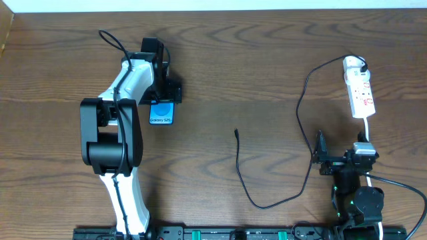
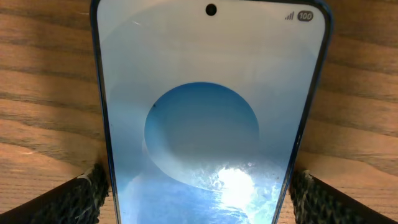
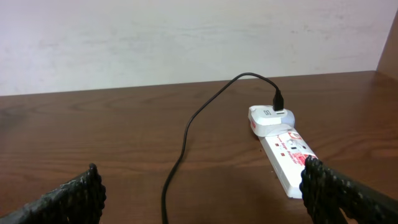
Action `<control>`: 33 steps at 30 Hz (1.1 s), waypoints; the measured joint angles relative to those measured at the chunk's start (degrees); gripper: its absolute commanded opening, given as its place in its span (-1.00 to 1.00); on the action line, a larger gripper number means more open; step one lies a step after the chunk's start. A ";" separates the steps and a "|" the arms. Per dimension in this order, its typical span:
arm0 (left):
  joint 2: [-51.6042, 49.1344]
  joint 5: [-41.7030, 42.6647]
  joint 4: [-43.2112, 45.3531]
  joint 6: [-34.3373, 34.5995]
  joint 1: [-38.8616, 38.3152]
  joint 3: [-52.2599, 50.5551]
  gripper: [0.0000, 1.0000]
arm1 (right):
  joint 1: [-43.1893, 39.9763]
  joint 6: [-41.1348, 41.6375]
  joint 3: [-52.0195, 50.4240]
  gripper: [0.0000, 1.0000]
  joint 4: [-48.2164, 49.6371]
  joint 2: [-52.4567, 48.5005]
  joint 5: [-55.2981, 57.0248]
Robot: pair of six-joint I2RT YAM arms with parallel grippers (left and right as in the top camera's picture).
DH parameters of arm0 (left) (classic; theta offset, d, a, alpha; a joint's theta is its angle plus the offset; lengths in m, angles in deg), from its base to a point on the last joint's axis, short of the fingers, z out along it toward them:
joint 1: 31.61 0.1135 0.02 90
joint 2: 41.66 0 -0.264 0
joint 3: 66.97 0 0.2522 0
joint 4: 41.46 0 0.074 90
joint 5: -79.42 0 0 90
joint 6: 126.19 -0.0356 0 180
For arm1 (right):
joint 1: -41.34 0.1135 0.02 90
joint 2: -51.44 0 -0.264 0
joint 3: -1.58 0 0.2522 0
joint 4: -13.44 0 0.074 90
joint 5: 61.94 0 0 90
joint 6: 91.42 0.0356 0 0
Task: Plug charger to phone and switch on socket
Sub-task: 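Lower the left gripper and close it on the phone's bottom edge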
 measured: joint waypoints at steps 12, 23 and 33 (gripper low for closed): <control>0.00 0.00 -0.28 -0.20 0.00 0.00 0.64 | 0.00 0.00 0.00 0.98 0.00 0.00 0.00; 0.00 0.00 -0.35 -0.22 0.00 0.00 0.54 | 0.00 0.00 0.00 0.99 0.00 0.00 -0.02; 0.00 0.00 -0.37 -0.42 0.00 0.00 0.47 | 0.00 0.02 0.00 0.99 0.00 0.00 0.00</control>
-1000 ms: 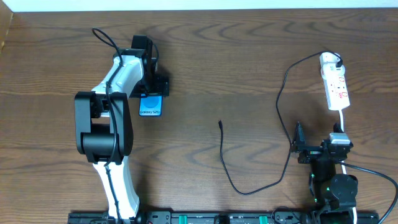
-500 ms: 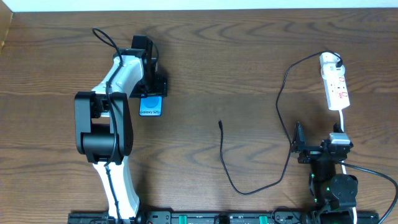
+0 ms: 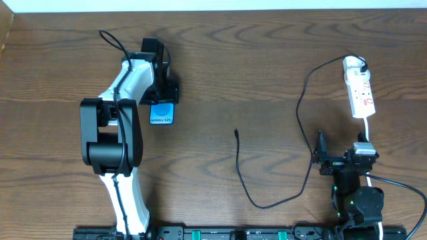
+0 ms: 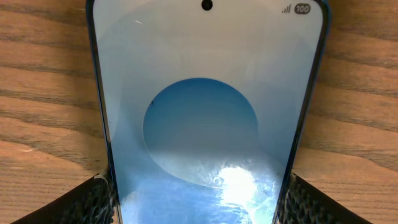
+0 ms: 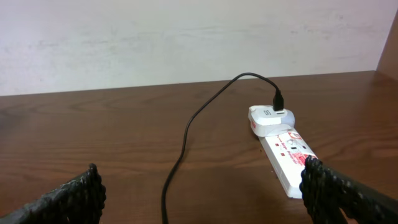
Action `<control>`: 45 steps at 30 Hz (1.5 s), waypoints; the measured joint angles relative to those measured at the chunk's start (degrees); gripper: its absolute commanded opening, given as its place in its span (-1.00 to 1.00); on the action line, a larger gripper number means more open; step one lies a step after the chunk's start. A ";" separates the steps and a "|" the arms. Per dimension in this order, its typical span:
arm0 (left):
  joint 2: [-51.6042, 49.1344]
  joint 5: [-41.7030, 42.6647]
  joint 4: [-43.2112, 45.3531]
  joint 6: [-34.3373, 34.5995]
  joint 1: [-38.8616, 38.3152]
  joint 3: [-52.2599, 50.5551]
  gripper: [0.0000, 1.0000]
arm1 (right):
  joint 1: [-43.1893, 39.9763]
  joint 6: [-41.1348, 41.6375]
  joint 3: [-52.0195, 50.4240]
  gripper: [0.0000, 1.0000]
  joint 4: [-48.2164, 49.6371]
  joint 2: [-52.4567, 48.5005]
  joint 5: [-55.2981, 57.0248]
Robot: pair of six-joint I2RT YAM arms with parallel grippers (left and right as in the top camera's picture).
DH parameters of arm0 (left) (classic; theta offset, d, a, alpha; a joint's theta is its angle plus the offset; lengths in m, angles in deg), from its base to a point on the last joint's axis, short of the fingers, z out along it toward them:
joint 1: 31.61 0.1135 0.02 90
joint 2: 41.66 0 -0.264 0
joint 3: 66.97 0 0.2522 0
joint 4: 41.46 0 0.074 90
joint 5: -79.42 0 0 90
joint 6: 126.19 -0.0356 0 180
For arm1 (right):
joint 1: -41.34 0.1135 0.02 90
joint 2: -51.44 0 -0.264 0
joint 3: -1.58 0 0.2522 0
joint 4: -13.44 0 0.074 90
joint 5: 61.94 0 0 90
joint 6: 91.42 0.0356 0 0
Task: Plug charger to phone and switch on socket
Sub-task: 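Lower the left gripper and close it on the phone's bottom edge, then lift the phone with the left gripper and tilt it upright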
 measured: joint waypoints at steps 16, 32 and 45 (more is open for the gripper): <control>0.00 0.00 -0.11 -0.22 0.00 0.11 -0.14 | 0.00 -0.02 0.00 0.99 0.00 0.00 0.00; 0.00 0.00 -0.11 -0.24 0.00 0.11 -0.85 | 0.00 -0.02 0.00 0.99 0.00 0.00 0.00; 0.02 0.00 -0.48 -0.24 0.00 0.22 -0.86 | 0.00 -0.02 0.00 0.98 0.00 0.00 -0.02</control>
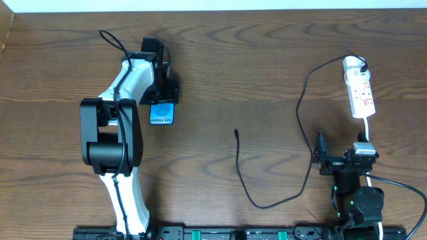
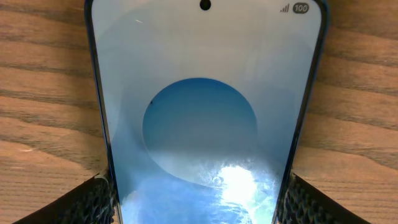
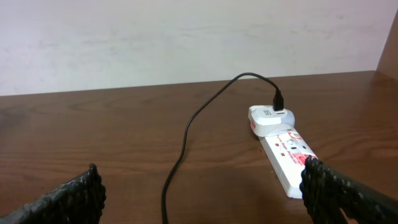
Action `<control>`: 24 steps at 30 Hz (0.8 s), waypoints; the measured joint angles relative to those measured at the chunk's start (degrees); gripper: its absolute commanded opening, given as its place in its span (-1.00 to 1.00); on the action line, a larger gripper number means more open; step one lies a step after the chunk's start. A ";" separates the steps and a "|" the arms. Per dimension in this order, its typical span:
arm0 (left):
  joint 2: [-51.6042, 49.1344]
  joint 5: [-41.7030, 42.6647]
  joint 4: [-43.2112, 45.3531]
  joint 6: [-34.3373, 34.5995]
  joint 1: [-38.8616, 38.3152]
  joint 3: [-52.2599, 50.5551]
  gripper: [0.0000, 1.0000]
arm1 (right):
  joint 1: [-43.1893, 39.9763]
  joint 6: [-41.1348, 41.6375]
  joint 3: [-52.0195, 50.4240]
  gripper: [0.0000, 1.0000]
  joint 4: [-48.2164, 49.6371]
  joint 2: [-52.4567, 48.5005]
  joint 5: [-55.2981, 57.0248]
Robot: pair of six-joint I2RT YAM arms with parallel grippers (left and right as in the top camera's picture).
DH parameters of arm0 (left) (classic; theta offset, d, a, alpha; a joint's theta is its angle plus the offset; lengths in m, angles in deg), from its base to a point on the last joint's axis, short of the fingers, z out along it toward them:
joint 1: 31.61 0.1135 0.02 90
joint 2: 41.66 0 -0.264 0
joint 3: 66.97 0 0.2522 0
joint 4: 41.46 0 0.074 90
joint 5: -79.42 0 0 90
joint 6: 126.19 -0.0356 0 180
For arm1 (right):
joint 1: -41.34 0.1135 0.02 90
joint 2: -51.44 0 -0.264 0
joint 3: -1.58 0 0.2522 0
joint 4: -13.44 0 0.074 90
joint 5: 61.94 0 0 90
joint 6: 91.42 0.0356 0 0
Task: Plug charger to phone and switch on socket
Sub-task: 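Lift the phone with the left gripper and tilt it upright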
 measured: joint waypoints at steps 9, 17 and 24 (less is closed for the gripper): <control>2.21 -0.02 -0.61 -0.42 0.00 0.00 -0.85 | 0.00 0.00 0.00 0.99 0.00 0.00 0.02; 10.14 0.00 -0.63 0.17 0.00 0.00 -0.85 | 0.00 0.00 0.00 0.99 0.00 0.00 0.00; 13.53 7.82 -1.40 6.49 0.04 0.00 -0.85 | 0.00 0.00 0.00 0.99 0.00 0.00 0.02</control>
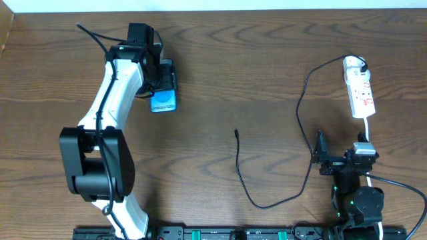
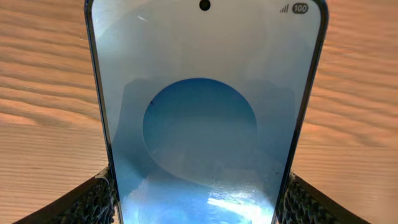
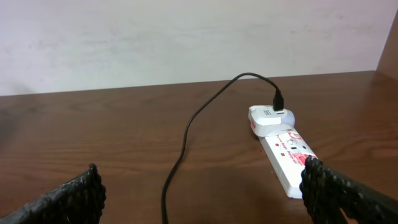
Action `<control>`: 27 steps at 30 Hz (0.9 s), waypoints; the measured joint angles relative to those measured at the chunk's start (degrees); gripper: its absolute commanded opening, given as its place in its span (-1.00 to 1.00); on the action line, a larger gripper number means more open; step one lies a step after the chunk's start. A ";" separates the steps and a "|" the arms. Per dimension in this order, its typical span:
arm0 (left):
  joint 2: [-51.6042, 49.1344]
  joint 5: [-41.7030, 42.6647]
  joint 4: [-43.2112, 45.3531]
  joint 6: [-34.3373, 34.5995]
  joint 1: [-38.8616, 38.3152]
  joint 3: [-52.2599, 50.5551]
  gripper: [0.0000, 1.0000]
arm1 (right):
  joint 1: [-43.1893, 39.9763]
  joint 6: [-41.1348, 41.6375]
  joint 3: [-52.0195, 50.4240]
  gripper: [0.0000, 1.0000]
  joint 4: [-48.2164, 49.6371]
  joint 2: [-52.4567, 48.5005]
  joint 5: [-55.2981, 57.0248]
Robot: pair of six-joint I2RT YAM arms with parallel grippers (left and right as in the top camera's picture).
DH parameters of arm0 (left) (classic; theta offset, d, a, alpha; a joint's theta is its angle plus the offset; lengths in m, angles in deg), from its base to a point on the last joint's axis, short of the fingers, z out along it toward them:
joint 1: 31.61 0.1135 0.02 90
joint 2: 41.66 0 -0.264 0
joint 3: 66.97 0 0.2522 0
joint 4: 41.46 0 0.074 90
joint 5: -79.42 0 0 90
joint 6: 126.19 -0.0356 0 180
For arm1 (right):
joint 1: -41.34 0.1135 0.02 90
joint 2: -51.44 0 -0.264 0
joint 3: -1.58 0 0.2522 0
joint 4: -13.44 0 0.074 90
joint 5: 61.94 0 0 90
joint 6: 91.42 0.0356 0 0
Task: Plug charger to phone and switch on socket
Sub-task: 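Lift the phone with the left gripper and tilt it upright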
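Note:
A blue phone [image 1: 164, 100] with a lit screen fills the left wrist view [image 2: 202, 112], and my left gripper [image 2: 199, 202] is shut on its two long edges. The wood behind it looks pale and blurred, so it seems held off the table. Overhead, the left gripper [image 1: 162, 81] sits at the table's far left. The black charger cable [image 1: 241, 170] lies mid-table with its free plug end [image 1: 236, 131] pointing away. It runs to a white adapter [image 3: 270, 117] in the white power strip [image 3: 289, 155]. My right gripper [image 3: 202, 193] is open and empty.
The power strip [image 1: 360, 97] lies at the far right, its own lead running toward the right arm's base. The cable loops across the middle and right of the wooden table [image 1: 220, 60]. A pale wall stands beyond the table's far edge in the right wrist view.
My left arm has stretched out and swung, and the phone in its grip now sits farther from me and seems raised off the wood. The right arm and the cable have not moved.
First my left fingers stood on both sides of the phone lying on the table. By the second moment they had shut on its edges and stayed so. Now the phone is held farther back, apparently off the table. The right gripper stayed open and still throughout.

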 measured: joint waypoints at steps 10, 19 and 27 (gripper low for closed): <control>0.07 22.97 -4.02 19.58 0.00 0.00 -0.85 | 0.00 0.00 0.00 0.99 0.00 0.02 0.00; 0.07 42.95 -6.73 31.71 0.00 0.00 -0.85 | 0.00 0.00 0.00 0.98 0.00 0.00 0.00; 0.07 56.35 -6.73 44.92 0.00 0.00 -0.85 | 0.00 0.00 0.00 0.99 0.00 0.00 0.00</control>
